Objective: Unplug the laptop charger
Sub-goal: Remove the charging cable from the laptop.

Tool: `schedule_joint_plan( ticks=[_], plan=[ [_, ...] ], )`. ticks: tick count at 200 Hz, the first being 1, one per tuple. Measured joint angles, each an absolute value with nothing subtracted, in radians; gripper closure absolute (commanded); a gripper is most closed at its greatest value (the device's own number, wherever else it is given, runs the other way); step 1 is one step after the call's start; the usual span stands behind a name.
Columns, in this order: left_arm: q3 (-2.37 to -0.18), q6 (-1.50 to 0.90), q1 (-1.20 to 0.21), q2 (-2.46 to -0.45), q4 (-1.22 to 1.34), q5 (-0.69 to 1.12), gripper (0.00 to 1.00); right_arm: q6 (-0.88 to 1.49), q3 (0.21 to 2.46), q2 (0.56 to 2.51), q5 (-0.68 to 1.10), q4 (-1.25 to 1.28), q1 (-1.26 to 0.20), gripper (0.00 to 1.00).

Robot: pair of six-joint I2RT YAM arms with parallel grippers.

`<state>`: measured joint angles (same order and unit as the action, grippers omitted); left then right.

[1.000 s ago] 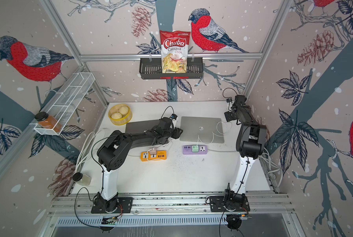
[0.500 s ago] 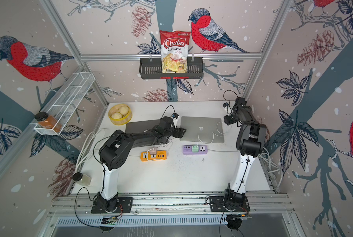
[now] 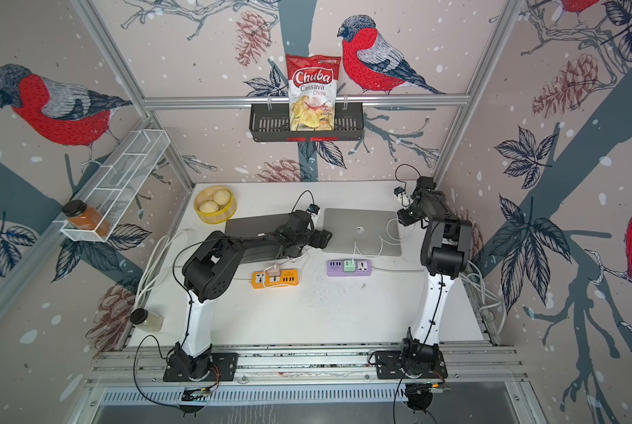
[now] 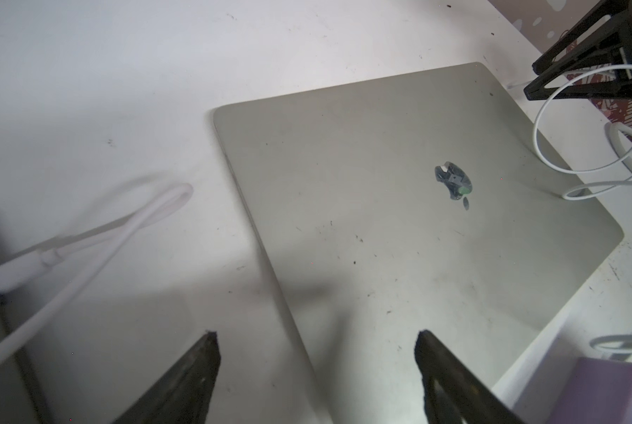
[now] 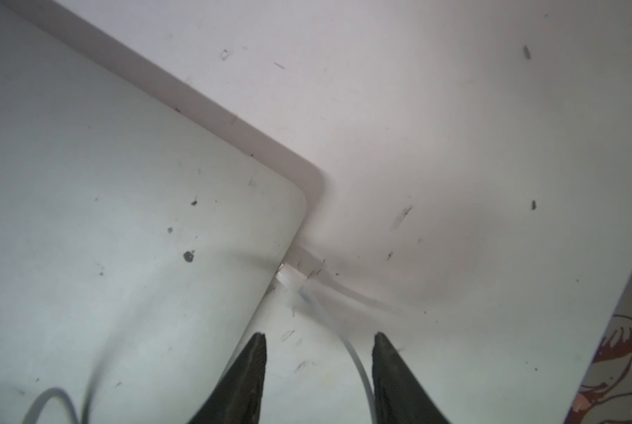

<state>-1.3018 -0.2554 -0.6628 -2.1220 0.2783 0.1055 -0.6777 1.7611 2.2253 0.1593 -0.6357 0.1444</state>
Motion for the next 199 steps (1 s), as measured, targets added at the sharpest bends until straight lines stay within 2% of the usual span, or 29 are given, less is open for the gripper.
schedule_joint_plan(
  ticks=[68, 134, 158, 199],
  plan=[
    [-1.328, -0.263, -0.663, -2.16, 0.239, 0.106, 0.18, -0.681, 1.761, 2.245, 0.126, -0.62, 0.131, 0.55],
    [-1.332, -0.267, -0.663, -2.168, 0.242, 0.109, 0.2, -0.693, 1.761, 2.262, 0.101, -0.588, 0.113, 0.64],
    [-1.34, -0.271, -0.663, -2.175, 0.241, 0.108, 0.21, -0.701, 1.76, 2.263, 0.101, -0.582, 0.113, 0.71],
    [-1.346, -0.274, -0.663, -2.18, 0.242, 0.107, 0.21, -0.707, 1.755, 2.263, 0.105, -0.577, 0.116, 0.73]
  ],
)
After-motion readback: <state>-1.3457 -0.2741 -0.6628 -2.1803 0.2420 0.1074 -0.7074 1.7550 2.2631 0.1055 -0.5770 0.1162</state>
